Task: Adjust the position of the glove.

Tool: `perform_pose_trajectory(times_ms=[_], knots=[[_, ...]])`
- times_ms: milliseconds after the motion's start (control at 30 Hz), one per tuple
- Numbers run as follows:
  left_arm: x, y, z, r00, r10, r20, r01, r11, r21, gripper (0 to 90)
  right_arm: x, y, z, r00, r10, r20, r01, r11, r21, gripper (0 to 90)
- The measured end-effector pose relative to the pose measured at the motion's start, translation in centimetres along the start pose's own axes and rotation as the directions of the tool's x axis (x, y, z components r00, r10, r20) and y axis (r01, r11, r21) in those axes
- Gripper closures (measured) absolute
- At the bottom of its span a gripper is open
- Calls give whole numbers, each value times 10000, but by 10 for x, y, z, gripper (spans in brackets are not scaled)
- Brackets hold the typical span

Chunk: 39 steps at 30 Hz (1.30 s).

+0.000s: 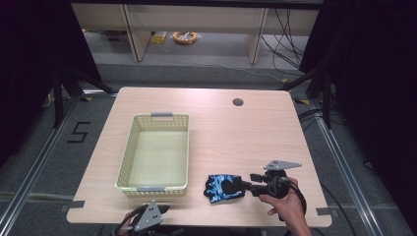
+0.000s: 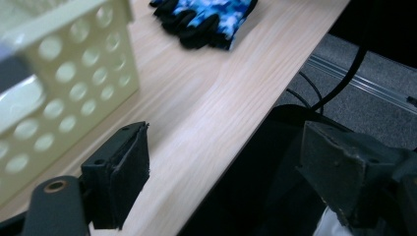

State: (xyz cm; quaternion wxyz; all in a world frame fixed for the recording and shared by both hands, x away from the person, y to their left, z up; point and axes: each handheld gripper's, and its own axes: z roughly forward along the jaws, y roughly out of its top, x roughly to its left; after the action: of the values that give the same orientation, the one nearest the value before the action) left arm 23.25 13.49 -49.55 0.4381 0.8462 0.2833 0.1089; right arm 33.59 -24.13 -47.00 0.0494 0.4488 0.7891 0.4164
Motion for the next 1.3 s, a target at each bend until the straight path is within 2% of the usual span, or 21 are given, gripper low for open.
perform_pose_trajectory(times_ms=[33,167,200,233,267,300,367,400,433,567,600,700,733,833,900,967,1067,1100,1200,1233,1300], knots=[[-1,3,3,9999,108,-37,-108,9999,19,186,1,-1,1,9982,593,10,-593,9981,176,476],[-9,19,21,9989,444,134,-444,9990,23,197,-2,-2,11,9991,411,82,-414,9986,317,503],[-11,27,30,9960,829,346,-835,9964,150,199,-2,-2,11,9991,362,230,-369,9988,329,512],[-11,27,30,9960,829,346,-835,9964,150,200,-2,-2,11,9991,362,230,-369,9988,329,512],[-14,35,38,9959,862,291,-864,9962,49,200,-2,-2,11,9956,876,326,-890,9950,442,528],[-14,35,38,9959,862,291,-864,9962,49,202,-2,-2,11,9956,876,326,-890,9950,442,528],[-17,47,48,9912,1304,229,-1308,9913,173,202,-10,-5,13,9960,842,307,-854,9955,405,538],[-20,50,53,9890,1476,56,-1477,9890,128,203,-9,-7,14,9906,1352,216,-1360,9901,354,538],[-20,54,57,9824,1865,57,-1866,9821,251,206,-11,-8,15,9918,1245,286,-1256,9913,390,538],[-22,60,71,9819,1892,-106,-1888,9814,346,219,-15,-9,18,9939,1078,242,-1086,9933,388,537],[-21,64,77,9772,2110,-223,-2100,9768,413,225,-15,-10,19,9939,1102,100,-1104,9933,350,532],[-20,66,82,9808,1943,-188,-1931,9797,535,235,-17,-10,20,9936,1105,253,-1113,9931,360,531],[-19,70,85,9762,2141,-349,-2120,9757,558,239,-16,-10,19,9906,1357,163,-1363,9898,417,531],[-16,75,89,9779,2057,-372,-2037,9777,519,248,-16,-10,18,9888,1488,70,-1490,9879,429,531],[-13,81,94,9741,2233,-355,-2202,9726,748,253,-18,-10,18,9932,1156,133,-1159,9928,315,531],[-13,83,98,9767,2138,-197,-2111,9729,949,253,-18,-10,18,9937,1115,101,-1118,9933,298,532],[-12,86,105,9765,2133,-309,-2087,9715,1127,252,-18,-10,18,9928,1193,67,-1194,9923,324,533],[-11,86,107,9759,2161,-321,-2109,9702,1195,251,-15,-10,17,9879,1547,82,-1549,9870,427,535],[-10,86,114,9749,2190,-393,-2112,9665,1459,248,-18,-10,18,9941,1066,174,-1070,9939,263,544],[-11,86,116,9725,2287,-444,-2193,9630,1567,246,-16,-10,18,9897,1431,7,-1431,9892,331,544],[-12,86,118,9725,2291,-426,-2190,9610,1691,246,-17,-10,18,9905,1377,26,-1377,9897,380,544]])
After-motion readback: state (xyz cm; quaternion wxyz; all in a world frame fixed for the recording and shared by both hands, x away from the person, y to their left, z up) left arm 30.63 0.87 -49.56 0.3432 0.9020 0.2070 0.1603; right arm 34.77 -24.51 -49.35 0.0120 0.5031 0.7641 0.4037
